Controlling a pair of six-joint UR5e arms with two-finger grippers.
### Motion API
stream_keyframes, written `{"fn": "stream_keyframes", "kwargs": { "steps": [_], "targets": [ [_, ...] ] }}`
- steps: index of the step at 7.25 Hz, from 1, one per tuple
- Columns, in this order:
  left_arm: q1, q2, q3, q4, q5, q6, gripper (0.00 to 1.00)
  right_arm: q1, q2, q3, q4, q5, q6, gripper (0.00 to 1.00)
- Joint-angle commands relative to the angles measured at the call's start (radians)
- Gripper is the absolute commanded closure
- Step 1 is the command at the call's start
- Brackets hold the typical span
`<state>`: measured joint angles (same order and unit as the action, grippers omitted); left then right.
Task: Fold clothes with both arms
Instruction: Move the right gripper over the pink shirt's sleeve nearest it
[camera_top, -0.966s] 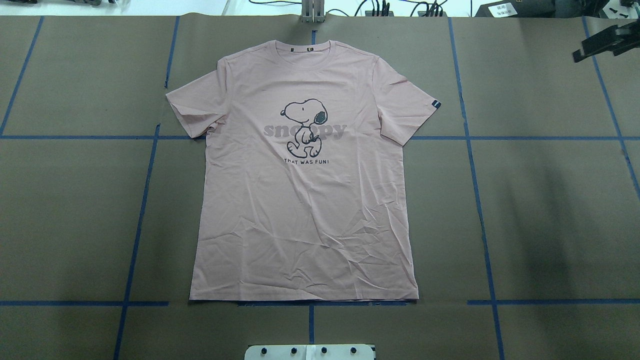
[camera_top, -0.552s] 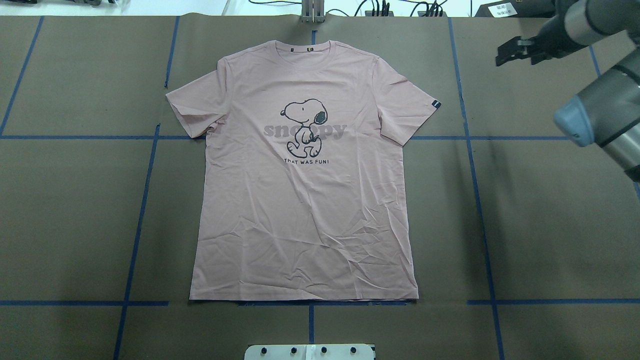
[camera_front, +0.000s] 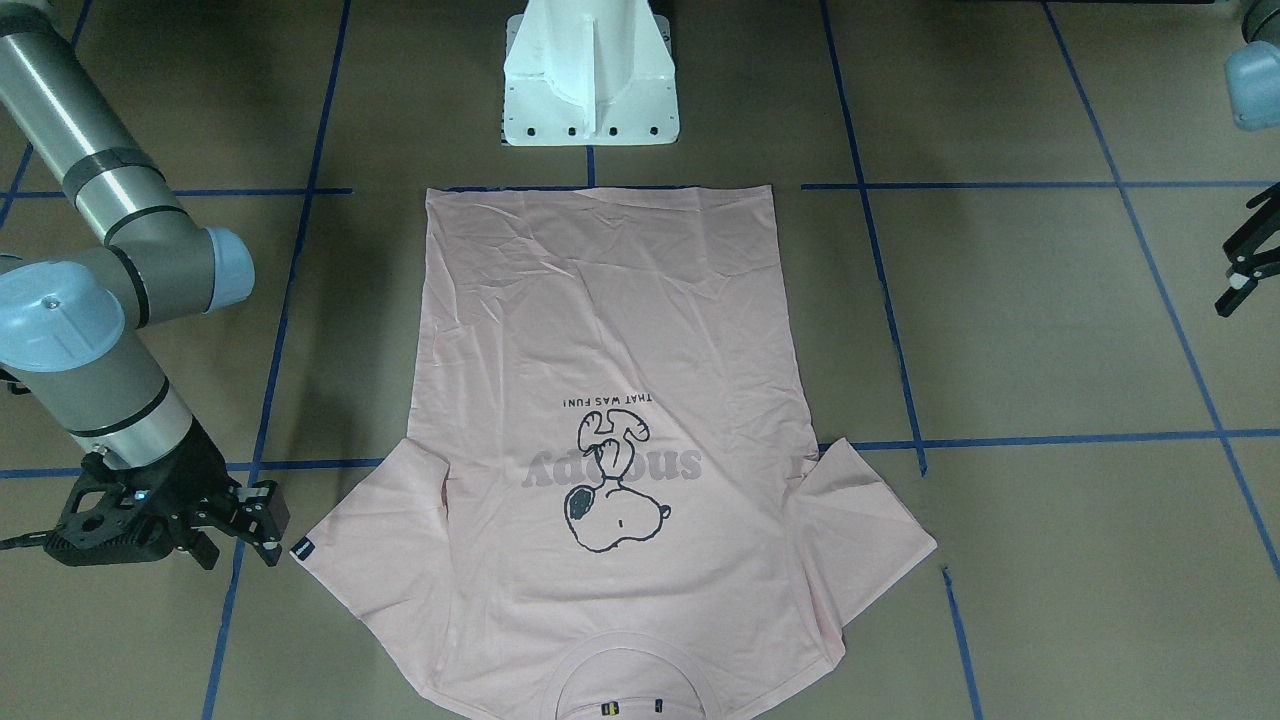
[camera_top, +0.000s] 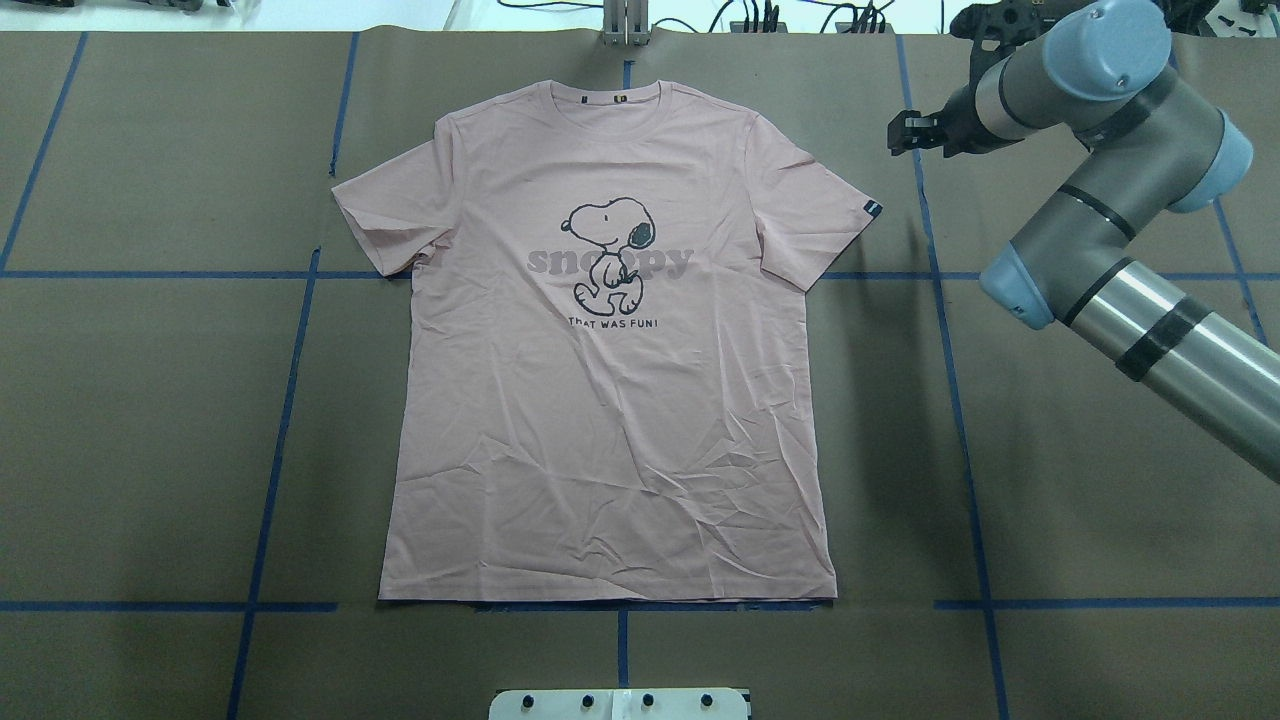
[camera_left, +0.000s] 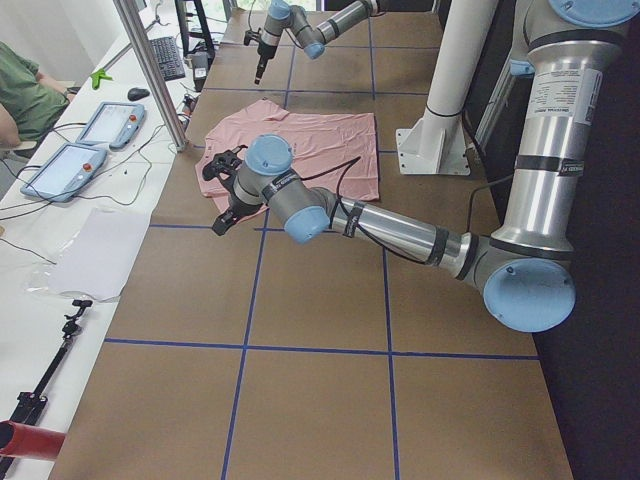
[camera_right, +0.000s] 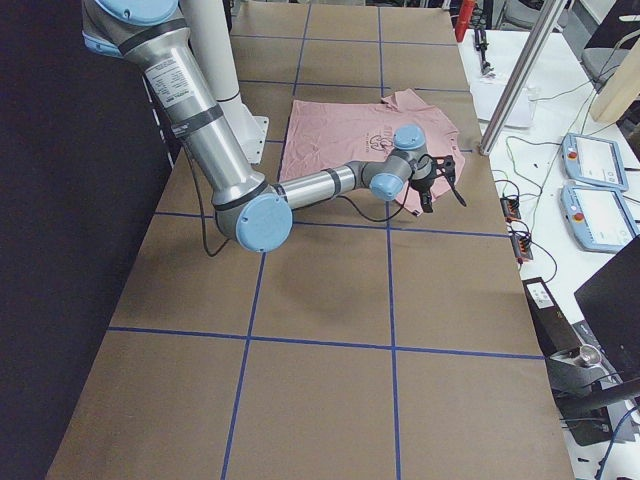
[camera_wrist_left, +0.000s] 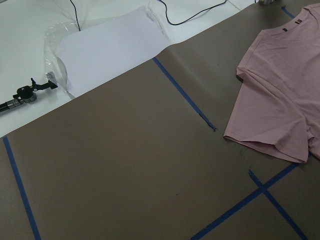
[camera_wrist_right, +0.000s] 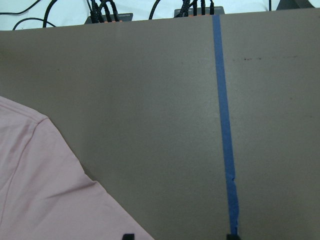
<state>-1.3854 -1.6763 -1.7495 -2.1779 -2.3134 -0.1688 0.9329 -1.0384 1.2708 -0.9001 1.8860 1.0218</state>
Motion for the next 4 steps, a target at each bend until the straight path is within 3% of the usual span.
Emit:
{"fn": "stream_keyframes", "kwargs": {
  "steps": [1,4],
  "targets": [
    [0.002,-0.003,-0.001,0.001,0.0,0.0,0.0,-0.048,0.003,-0.027,0.043,-0.066,0.075,0.39],
    [0.002,-0.003,-0.004,0.0,0.0,0.003,0.0,-0.085,0.005,-0.05,0.044,-0.131,0.087,0.45]
  ]
}}
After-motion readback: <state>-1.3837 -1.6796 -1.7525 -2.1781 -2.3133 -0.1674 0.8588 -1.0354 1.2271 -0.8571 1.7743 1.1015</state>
